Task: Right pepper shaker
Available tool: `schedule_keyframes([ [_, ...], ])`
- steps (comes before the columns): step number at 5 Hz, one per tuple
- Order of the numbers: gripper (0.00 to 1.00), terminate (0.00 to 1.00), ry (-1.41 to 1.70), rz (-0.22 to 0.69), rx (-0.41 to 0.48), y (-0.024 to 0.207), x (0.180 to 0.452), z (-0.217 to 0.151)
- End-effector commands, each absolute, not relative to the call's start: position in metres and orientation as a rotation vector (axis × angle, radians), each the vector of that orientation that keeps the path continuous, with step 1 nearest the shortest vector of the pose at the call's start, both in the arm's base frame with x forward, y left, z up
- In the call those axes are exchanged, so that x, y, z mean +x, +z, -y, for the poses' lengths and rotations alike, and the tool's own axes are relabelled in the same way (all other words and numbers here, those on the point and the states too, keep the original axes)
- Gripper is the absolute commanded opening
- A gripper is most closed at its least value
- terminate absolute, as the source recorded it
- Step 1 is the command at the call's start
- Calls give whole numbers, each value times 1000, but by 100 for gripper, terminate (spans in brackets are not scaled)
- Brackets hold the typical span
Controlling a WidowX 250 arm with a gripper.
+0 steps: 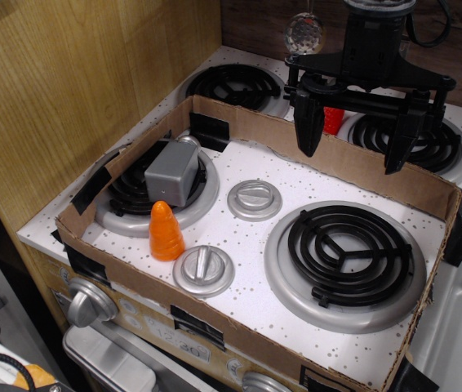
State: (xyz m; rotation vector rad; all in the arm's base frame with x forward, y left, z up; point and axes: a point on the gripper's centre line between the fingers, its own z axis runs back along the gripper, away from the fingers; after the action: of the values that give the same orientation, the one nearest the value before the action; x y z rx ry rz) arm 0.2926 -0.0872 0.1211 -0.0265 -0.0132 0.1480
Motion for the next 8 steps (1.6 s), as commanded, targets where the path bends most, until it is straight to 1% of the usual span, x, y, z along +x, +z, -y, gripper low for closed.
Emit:
schedule_keyframes([
  [1,100,0,148,13,-26,121,293,87],
  [2,100,0,241,-7,-5,123,299,80],
  [3,100,0,242,2,-1,118,308,61],
  [4,100,0,263,13,28,120,318,43],
  [5,100,0,292,55,70,122,330,19],
  [6,100,0,276,101,63,115,341,-2],
  [7,100,0,312,114,108,103,346,-20],
  [8,100,0,401,69,134,99,348,-33],
])
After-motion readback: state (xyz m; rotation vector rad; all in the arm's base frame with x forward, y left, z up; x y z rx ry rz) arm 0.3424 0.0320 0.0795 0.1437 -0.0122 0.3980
